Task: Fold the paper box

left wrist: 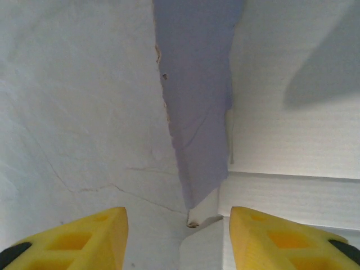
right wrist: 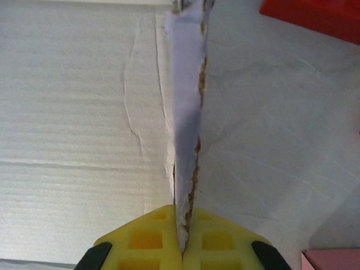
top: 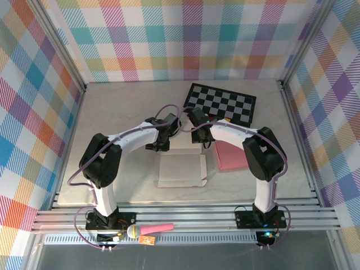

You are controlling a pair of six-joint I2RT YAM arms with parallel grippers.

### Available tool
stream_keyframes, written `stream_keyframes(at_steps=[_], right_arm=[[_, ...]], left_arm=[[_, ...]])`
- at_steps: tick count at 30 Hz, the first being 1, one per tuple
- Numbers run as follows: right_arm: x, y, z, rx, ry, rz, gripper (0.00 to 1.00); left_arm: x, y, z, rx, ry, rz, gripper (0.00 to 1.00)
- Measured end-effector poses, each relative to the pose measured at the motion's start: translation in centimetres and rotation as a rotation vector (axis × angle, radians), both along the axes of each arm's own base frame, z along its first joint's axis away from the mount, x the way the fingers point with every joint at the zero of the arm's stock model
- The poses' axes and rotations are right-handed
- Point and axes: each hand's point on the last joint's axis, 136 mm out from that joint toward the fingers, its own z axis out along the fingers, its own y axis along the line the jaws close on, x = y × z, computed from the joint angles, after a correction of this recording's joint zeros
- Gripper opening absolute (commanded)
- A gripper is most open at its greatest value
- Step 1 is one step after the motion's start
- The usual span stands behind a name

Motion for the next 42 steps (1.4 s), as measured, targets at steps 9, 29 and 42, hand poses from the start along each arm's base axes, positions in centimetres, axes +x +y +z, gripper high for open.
stream_keyframes(at_steps=[9, 29, 42], right_arm=[[0.0, 0.0, -0.4, 0.014, 0.027, -0.004, 0.0], [0.8, 2.0, -0.3, 0.024, 0.03, 0.108, 0.0], [0.0, 2.5, 2.5, 0.075, 0.109, 0.01, 0.44]], left_arm=[[1.1, 0.2, -0.1, 0.119, -0.03, -0.127, 0.62], [5.3, 1.7, -0.8, -0.454, 0.031, 0.09, 0.19], [5.1, 0.9, -0.3, -0.515, 0.027, 0.093, 0.0]])
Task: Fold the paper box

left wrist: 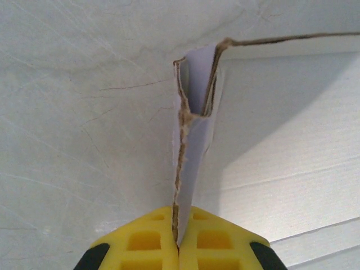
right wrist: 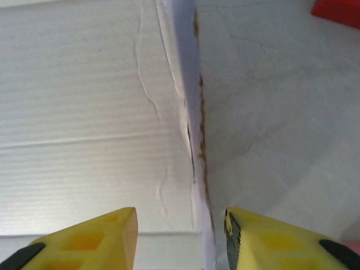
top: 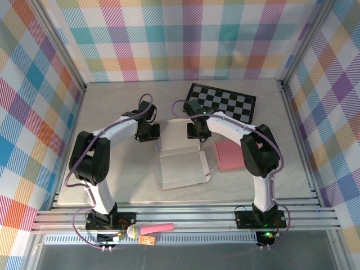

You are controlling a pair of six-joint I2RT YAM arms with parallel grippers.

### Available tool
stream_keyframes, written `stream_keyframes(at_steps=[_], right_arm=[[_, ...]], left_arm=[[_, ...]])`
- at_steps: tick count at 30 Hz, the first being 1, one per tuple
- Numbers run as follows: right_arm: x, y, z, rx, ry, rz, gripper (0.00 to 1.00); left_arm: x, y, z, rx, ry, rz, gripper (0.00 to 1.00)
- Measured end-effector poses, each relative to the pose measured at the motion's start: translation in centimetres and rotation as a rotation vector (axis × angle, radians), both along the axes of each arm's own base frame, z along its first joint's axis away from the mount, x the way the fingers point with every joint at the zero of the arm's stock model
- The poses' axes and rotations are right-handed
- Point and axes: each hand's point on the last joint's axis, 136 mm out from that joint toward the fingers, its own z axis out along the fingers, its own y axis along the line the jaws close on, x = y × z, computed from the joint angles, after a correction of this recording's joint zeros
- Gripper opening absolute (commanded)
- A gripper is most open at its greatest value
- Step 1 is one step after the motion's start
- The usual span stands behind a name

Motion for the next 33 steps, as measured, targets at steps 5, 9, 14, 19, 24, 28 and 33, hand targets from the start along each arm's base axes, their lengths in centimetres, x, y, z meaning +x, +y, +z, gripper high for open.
stream_keyframes(at_steps=[5, 9, 14, 19, 24, 28, 33], right_arm=[[-1.6, 2.8, 3.9, 0.153, 0.041, -0.04, 0.23], [-2.9, 7.6, 5.0, 0.309, 0.122, -0.027, 0.02], [-2.7, 13.3, 2.9, 0.417, 0.221, -0.025, 0.0], [-3.3, 14.8, -0.8, 0.43, 0.324, -0.066, 0.0], [-3.0, 15.2, -1.2, 0.464, 0.353, -0.098, 0.0], [-2.2, 14.9, -2.7, 0.46, 0.362, -0.144, 0.0], [-2.3, 15.3, -4.2, 0.496, 0.386, -0.172, 0.0]], left_arm=[[-0.1, -0.3, 0.2, -0.026, -0.006, 0.01, 0.0], [-0.3, -0.3, 0.0, -0.034, 0.003, 0.015, 0.0], [-0.4, -0.5, 0.0, -0.043, 0.007, 0.013, 0.0], [-0.6, -0.3, -0.4, -0.038, 0.017, 0.024, 0.0], [-0.6, -0.1, -0.5, -0.039, 0.023, 0.04, 0.0], [-0.6, -0.4, -0.5, -0.064, 0.024, 0.042, 0.0], [-1.0, -0.5, -0.9, -0.083, 0.04, 0.056, 0.0]])
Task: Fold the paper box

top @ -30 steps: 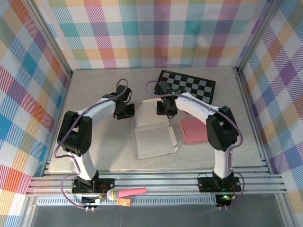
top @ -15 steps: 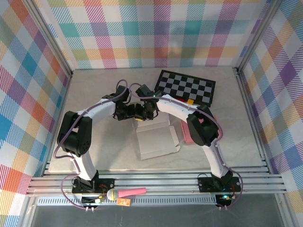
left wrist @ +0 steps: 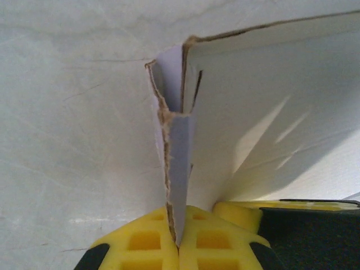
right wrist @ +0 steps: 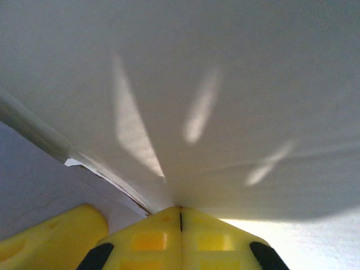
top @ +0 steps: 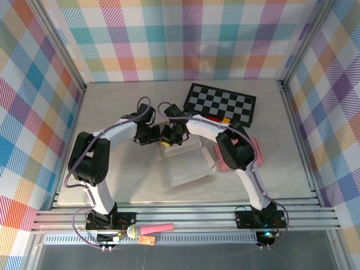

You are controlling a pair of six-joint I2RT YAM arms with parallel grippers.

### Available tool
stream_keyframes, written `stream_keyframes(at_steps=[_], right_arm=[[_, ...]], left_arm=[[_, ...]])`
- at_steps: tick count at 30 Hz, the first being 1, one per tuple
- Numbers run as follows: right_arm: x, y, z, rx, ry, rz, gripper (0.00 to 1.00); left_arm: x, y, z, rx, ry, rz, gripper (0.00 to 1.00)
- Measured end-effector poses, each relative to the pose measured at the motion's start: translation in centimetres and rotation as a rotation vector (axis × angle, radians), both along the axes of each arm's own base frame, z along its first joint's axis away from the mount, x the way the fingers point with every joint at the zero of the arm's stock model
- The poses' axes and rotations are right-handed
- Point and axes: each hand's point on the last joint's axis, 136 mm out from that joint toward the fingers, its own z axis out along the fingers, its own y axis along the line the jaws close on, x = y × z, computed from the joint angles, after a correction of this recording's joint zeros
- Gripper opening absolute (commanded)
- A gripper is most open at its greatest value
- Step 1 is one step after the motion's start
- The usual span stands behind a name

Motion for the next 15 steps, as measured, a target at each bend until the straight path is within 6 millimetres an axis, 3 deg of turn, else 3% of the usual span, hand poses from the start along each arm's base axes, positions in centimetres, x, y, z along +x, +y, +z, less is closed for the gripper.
stream_keyframes(at_steps=[15], right_arm=[[0.18, -0.6, -0.4, -0.003, 0.047, -0.078, 0.0]], left_arm=[[0.17, -0.54, -0.2, -0.07, -0.001, 0.017, 0.0]])
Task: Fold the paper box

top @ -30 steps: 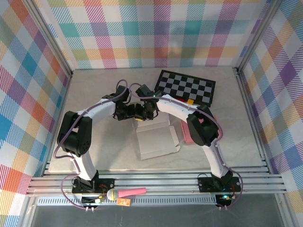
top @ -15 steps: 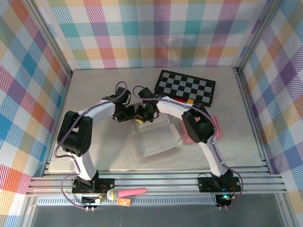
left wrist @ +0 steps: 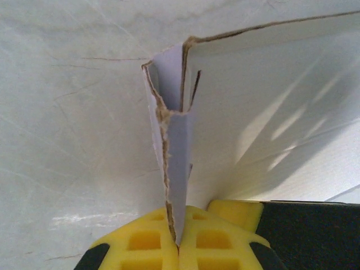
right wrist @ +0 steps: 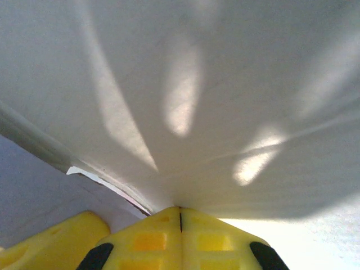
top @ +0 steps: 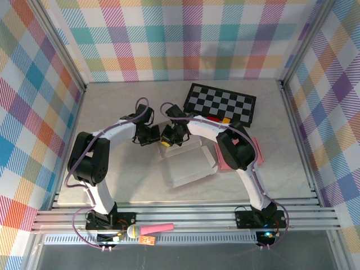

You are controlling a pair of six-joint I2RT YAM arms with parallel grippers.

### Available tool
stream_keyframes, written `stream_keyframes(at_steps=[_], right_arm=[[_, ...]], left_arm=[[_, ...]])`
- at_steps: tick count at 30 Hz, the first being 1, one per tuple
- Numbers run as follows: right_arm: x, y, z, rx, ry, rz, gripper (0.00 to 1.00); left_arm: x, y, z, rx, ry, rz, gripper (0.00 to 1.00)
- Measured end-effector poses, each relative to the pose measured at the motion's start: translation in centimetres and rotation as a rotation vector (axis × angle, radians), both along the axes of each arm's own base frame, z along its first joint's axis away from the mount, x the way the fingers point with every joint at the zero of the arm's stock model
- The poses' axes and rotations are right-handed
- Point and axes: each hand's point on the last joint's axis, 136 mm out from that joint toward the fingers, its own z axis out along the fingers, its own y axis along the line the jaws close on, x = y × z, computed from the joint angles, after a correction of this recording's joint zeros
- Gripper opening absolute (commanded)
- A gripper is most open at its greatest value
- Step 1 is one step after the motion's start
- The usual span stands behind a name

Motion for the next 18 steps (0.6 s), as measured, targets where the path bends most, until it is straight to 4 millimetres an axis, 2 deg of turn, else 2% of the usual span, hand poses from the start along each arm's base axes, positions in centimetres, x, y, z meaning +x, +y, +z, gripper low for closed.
stream_keyframes(at_steps=[5, 7, 11, 15, 18], right_arm=[[-0.3, -0.5, -0.2, -0.026, 0.033, -0.024, 0.0], [-0.4, -0.6, -0.3, -0.029, 0.038, -0.026, 0.0], [-0.4, -1.0, -0.6, -0.051, 0.04, -0.034, 0.0], [-0.3, -1.2, -0.6, -0.049, 0.046, -0.038, 0.0], [-0.2, -1.3, -0.6, -0.047, 0.05, -0.043, 0.0]], left_arm=[[-0.6, -0.3, -0.3, -0.078, 0.013, 0.003, 0.02], [-0.8, -0.3, -0.4, -0.098, 0.019, 0.0, 0.16], [-0.9, -0.7, 0.6, -0.144, 0.011, -0.007, 0.32], [-1.1, -0.5, 2.6, -0.171, -0.035, -0.006, 0.32], [-1.2, -0.6, 3.3, -0.188, -0.048, -0.007, 0.32]])
